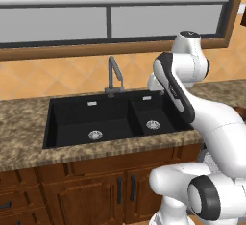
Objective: Pick up the cup and bowl from the counter, place them in the dishwasher, and close the dishwasher door.
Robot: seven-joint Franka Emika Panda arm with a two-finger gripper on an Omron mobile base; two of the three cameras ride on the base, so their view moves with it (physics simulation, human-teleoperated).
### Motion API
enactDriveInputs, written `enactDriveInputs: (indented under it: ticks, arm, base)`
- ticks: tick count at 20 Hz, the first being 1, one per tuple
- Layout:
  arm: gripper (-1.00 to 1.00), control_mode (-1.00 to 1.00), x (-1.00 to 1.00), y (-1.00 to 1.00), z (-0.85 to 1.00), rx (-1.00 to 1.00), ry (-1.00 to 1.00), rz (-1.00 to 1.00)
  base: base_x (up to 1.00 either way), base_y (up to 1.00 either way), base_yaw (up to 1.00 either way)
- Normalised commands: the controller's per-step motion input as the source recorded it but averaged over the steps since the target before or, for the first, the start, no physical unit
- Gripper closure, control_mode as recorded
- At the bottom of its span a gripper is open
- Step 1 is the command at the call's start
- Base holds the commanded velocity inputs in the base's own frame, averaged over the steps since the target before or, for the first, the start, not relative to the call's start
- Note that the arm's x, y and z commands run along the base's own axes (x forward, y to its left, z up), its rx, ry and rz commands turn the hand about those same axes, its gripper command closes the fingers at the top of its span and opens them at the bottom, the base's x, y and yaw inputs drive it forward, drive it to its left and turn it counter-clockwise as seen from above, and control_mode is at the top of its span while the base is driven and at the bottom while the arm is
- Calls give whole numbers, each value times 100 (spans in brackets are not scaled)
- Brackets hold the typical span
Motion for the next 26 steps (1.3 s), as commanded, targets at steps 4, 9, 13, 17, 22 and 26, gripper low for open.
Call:
enactDriveInputs:
  ticks: [4, 9, 13, 17, 22, 26]
  arm:
    - [-100, -100, -5, -39, -5, 0, 0, 0]
    - [-100, -100, 20, -100, -26, -8, 8, -1]
    - [-100, -100, -2, -100, -12, -15, 2, -8]
    - [-100, -100, -14, -100, -14, -10, 2, -13]
    - [-100, -100, -1, -100, -29, -4, 8, -6]
    - [-100, -100, 1, -100, -10, 0, 6, 0]
  base:
    - [0, 0, 0]
    - [0, 0, 0]
    - [0, 0, 0]
    - [0, 0, 0]
    - [0, 0, 0]
    - [0, 0, 0]
